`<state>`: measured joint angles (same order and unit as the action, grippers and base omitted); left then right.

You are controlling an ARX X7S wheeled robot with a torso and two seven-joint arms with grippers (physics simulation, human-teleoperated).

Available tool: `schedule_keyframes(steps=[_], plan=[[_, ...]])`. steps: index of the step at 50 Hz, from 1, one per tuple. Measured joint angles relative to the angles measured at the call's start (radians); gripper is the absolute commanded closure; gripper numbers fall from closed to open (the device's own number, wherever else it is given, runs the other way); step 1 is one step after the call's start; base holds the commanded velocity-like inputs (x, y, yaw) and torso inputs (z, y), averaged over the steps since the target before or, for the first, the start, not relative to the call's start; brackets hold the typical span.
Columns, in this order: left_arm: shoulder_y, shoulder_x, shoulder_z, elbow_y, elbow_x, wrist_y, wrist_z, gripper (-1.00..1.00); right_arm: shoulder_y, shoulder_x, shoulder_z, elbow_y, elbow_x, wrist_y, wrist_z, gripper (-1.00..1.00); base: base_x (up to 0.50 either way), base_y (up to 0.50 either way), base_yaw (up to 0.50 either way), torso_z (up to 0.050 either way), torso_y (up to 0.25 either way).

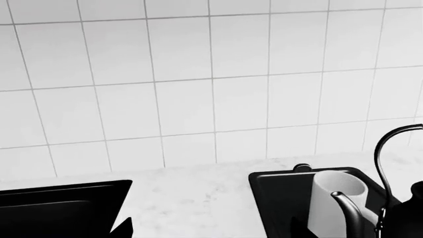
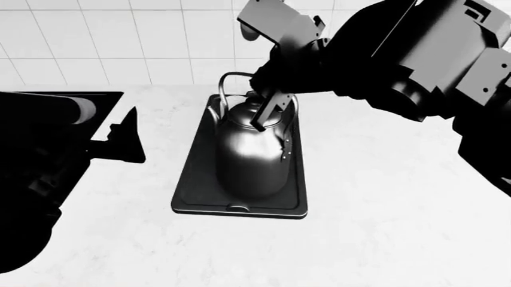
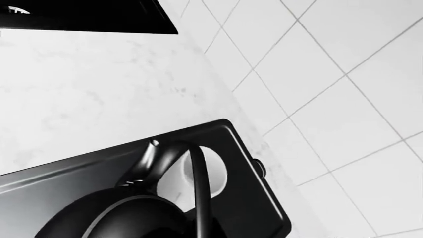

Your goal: Pick the kettle from the counter and place it on the tray. Then pick the mug from the cabinet and place it on the tray. Then close the cabinet doors.

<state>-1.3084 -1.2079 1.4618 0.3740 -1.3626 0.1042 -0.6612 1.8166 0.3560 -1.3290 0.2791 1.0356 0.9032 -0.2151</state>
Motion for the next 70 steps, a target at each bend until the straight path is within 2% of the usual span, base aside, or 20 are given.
schedule_keyframes(steps=[1, 2, 70], plan=[[0.0, 0.001, 0.0, 0.0, 0.0, 0.0, 0.0, -1.0, -0.001, 0.0, 0.0, 0.001, -0.001, 0.0, 0.0, 1.0, 0.0, 0.0, 0.0, 0.0, 0.0], [0.001, 0.001, 0.0, -0.001, 0.0, 0.0, 0.0, -1.0, -0.001, 0.0, 0.001, 0.002, -0.001, -0.001, 0.0, -1.0, 0.0, 0.0, 0.0, 0.0, 0.0], [0.01, 0.004, -0.021, -0.005, 0.0, -0.007, -0.001, -1.0, 0.013, 0.036, 0.064, -0.058, 0.057, 0.023, 0.023, -1.0, 0.0, 0.0, 0.0, 0.0, 0.0]])
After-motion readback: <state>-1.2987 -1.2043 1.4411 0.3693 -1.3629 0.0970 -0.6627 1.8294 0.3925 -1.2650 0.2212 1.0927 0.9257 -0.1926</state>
